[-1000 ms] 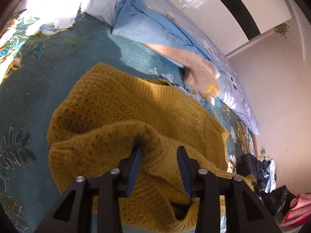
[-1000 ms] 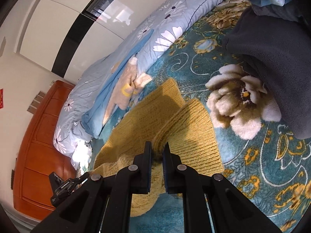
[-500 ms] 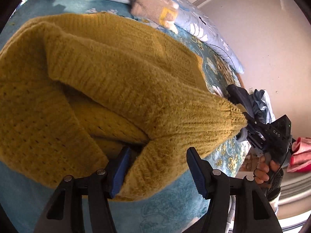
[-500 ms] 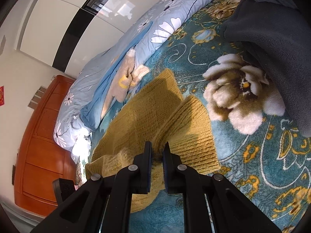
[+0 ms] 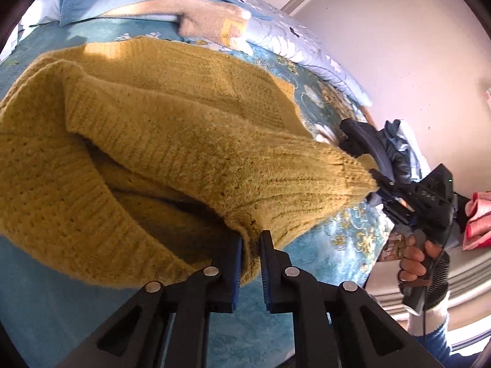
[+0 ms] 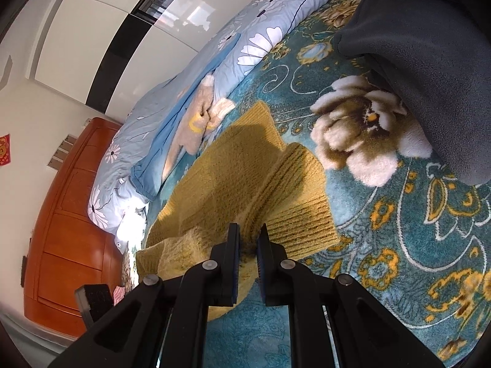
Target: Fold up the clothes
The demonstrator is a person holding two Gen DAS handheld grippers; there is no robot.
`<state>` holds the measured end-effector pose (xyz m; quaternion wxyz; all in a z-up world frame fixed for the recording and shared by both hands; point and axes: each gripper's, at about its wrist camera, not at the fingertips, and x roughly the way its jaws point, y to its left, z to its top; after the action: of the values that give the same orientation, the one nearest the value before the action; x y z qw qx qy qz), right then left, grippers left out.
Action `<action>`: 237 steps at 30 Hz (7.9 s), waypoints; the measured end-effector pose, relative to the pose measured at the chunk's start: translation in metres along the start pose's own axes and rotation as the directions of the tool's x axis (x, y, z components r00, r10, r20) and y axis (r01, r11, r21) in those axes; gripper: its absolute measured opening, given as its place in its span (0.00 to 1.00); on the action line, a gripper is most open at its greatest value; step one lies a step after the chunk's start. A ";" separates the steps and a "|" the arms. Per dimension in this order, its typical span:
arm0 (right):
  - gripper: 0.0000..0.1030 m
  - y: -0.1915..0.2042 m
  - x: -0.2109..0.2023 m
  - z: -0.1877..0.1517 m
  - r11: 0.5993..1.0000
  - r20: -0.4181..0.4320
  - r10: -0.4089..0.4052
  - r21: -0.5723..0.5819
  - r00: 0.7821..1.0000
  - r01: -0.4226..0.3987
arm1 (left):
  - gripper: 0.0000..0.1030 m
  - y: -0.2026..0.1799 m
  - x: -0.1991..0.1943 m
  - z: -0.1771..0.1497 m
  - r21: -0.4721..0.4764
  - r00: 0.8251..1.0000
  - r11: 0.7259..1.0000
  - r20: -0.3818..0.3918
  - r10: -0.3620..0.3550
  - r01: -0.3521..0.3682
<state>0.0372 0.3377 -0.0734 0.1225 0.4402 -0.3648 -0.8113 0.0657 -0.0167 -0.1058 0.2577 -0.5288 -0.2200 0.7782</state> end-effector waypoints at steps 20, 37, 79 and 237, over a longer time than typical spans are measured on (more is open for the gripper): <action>0.11 -0.016 0.000 -0.011 0.999 -0.034 -0.030 0.013 0.999 0.031 | 0.57 0.090 -0.095 -0.064 -0.414 0.974 0.905 0.154 0.169 -0.092; 0.13 -0.030 0.002 -0.021 0.997 -0.056 -0.038 0.062 0.998 0.041 | 0.53 0.167 -0.076 -0.057 -0.668 0.966 0.742 0.227 0.125 0.061; 0.10 0.165 -0.125 0.091 0.936 0.271 0.296 -0.274 0.916 -0.221 | 0.10 0.043 -0.308 0.081 -0.113 0.741 0.975 0.668 -0.068 0.191; 0.43 -0.029 0.140 0.125 0.984 -0.123 0.042 0.176 0.992 -0.020 | 0.54 0.193 -0.012 0.232 -0.647 0.927 0.707 0.004 0.376 -0.284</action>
<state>-0.1415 0.3462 -0.1379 0.1190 0.4937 -0.4328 -0.7448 -0.1808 -0.1889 -0.1359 -0.0955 -0.5607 -0.3888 0.7248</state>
